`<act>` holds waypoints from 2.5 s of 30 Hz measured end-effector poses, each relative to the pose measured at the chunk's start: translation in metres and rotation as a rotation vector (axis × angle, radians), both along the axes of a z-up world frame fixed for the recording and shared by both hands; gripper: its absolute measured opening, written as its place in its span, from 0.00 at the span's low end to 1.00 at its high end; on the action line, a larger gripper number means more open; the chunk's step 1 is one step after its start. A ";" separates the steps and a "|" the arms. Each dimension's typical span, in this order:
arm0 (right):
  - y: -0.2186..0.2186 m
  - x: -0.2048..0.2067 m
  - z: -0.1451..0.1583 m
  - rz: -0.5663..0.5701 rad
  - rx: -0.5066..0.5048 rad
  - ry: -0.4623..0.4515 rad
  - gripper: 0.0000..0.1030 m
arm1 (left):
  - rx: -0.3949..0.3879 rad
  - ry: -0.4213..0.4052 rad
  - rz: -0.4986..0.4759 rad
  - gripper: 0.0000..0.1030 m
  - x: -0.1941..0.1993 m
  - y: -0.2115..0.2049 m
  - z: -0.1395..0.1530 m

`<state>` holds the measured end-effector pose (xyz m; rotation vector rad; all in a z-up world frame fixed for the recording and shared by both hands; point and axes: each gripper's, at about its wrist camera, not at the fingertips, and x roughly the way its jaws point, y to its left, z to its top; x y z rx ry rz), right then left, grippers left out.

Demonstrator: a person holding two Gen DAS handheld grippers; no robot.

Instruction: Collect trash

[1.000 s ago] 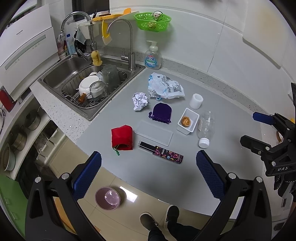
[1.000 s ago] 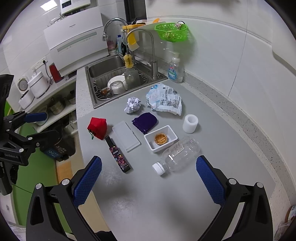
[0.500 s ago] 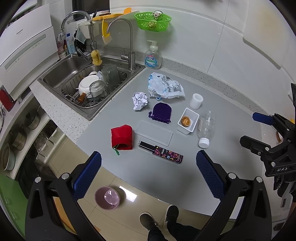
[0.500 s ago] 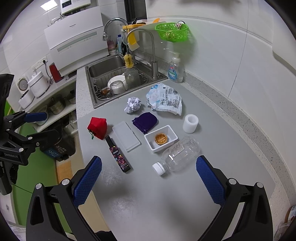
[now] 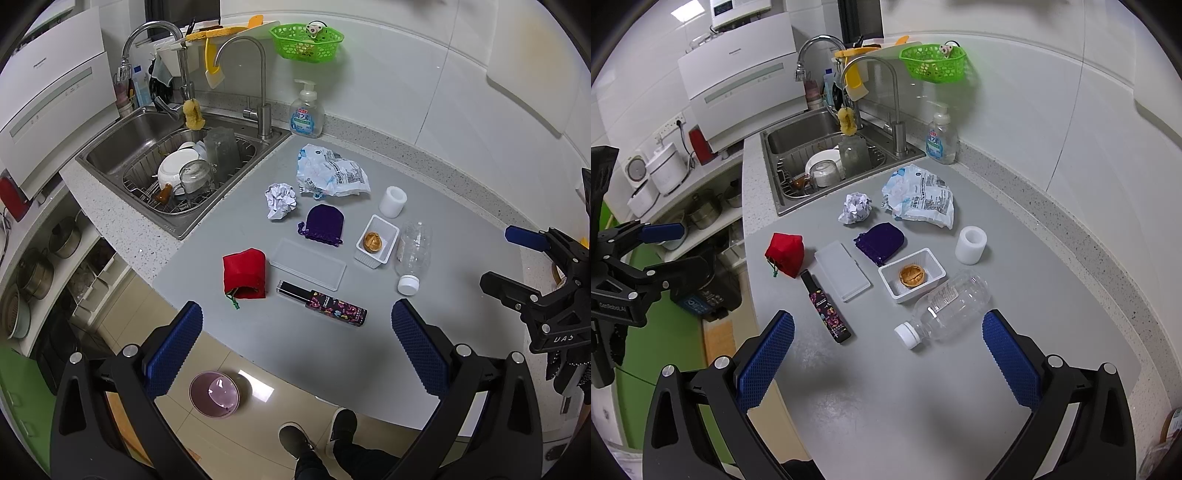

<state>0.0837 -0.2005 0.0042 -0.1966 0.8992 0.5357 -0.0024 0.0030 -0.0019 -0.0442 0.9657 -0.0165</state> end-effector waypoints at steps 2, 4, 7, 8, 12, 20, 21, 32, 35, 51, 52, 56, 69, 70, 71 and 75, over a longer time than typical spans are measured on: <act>0.000 0.000 0.000 0.000 0.000 0.000 0.95 | 0.000 0.000 0.000 0.97 0.000 0.000 0.000; 0.000 0.000 -0.001 0.000 0.000 0.000 0.95 | -0.002 0.001 0.000 0.97 0.000 0.001 0.000; 0.000 0.001 -0.001 -0.001 -0.001 0.001 0.95 | -0.002 0.000 0.000 0.97 0.000 0.001 0.000; 0.000 0.000 0.000 0.000 -0.001 0.000 0.95 | -0.003 0.001 0.001 0.97 0.000 0.000 0.000; 0.000 0.001 -0.001 -0.001 0.000 0.001 0.95 | -0.003 0.001 0.000 0.97 0.000 0.001 0.000; 0.000 0.001 -0.001 0.000 -0.001 0.001 0.95 | -0.009 0.003 0.001 0.97 0.000 0.001 -0.001; 0.000 0.001 -0.001 0.000 -0.001 0.002 0.95 | -0.011 0.002 0.002 0.97 0.000 0.001 -0.001; -0.003 0.004 -0.011 -0.001 -0.006 0.009 0.95 | -0.026 -0.014 0.021 0.97 0.003 0.005 -0.003; -0.004 0.007 -0.013 -0.007 -0.006 0.011 0.95 | -0.043 -0.012 0.030 0.97 0.006 0.007 -0.005; -0.008 0.073 -0.077 -0.070 -0.161 0.061 0.95 | -0.052 -0.038 0.051 0.97 0.023 0.019 -0.028; -0.008 0.078 -0.080 -0.068 -0.165 0.069 0.95 | -0.058 -0.034 0.053 0.97 0.025 0.020 -0.030; -0.005 0.094 -0.100 -0.070 -0.194 0.127 0.95 | -0.067 -0.006 0.071 0.97 0.032 0.025 -0.040; -0.005 0.125 -0.144 -0.224 -0.110 0.383 0.95 | -0.032 -0.002 0.121 0.97 0.040 0.033 -0.050; -0.005 0.127 -0.146 -0.233 -0.109 0.392 0.95 | -0.034 -0.003 0.123 0.97 0.040 0.034 -0.050; -0.005 0.128 -0.148 -0.237 -0.105 0.400 0.95 | -0.037 0.001 0.129 0.97 0.041 0.036 -0.051; -0.004 0.132 -0.158 -0.249 -0.106 0.442 0.95 | -0.033 0.026 0.164 0.97 0.045 0.040 -0.055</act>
